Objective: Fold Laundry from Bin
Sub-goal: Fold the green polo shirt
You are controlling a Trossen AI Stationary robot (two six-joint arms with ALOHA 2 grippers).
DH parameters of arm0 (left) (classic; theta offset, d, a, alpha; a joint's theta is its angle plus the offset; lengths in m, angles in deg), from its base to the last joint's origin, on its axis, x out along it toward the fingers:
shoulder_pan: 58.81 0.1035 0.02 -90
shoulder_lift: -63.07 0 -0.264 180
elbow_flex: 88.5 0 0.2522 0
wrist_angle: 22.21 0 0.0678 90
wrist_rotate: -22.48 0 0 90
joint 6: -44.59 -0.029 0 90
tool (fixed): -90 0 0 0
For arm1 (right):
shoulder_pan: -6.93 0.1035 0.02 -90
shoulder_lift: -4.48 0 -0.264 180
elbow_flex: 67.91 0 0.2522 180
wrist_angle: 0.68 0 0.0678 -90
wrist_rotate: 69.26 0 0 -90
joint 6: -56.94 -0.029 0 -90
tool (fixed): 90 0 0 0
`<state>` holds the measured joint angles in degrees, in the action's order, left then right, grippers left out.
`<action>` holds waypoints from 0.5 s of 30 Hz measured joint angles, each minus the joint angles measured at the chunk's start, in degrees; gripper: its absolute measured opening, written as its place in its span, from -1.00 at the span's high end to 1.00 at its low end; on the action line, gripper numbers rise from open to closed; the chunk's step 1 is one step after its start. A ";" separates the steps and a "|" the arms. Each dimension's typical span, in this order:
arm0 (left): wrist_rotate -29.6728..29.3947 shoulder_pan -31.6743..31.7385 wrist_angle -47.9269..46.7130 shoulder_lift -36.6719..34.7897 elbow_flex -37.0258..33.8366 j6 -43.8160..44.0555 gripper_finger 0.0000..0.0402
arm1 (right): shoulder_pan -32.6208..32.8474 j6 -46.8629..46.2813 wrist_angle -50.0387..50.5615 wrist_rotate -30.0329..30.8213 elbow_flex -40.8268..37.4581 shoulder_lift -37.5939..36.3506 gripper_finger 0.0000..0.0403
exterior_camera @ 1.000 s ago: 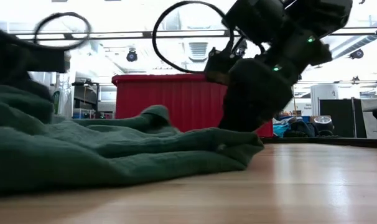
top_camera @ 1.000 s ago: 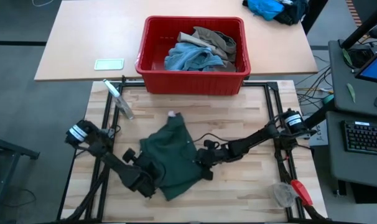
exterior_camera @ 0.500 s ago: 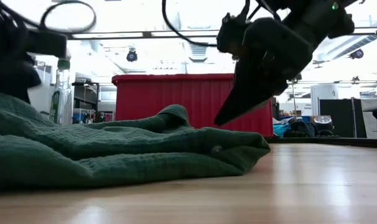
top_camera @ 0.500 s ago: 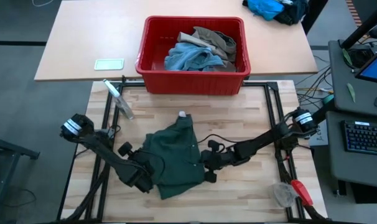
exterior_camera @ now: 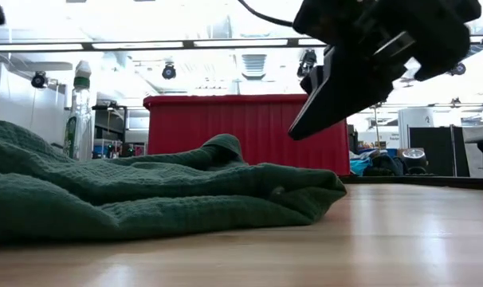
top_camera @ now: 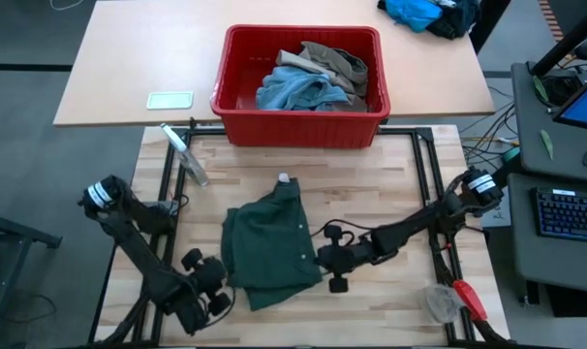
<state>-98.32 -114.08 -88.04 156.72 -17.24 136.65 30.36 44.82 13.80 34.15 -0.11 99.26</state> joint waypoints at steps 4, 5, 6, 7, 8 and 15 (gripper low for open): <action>-4.45 -1.42 3.21 1.77 0.00 -0.41 0.55 | 1.78 2.35 0.54 -0.36 0.00 0.04 0.73; -4.73 -1.56 3.64 2.34 0.00 -0.42 0.48 | 2.31 2.63 0.76 -0.39 0.00 0.04 0.67; -5.02 -1.57 4.24 2.99 0.00 -0.44 0.41 | 2.85 2.75 0.86 -0.37 0.00 0.04 0.60; -5.19 -1.57 4.67 3.69 0.00 -0.44 0.34 | 3.35 2.94 0.91 -0.39 0.00 0.07 0.53; -5.46 -1.57 4.84 4.50 0.00 -0.47 0.28 | 3.87 3.24 0.89 -0.39 0.00 0.07 0.45; -11.69 -1.56 7.24 11.03 0.00 -0.70 -0.01 | 5.08 0.04 0.73 -0.32 0.00 0.15 0.06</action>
<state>-110.01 -115.64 -80.81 167.75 -17.24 135.95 35.44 44.87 14.53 33.83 -0.11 99.42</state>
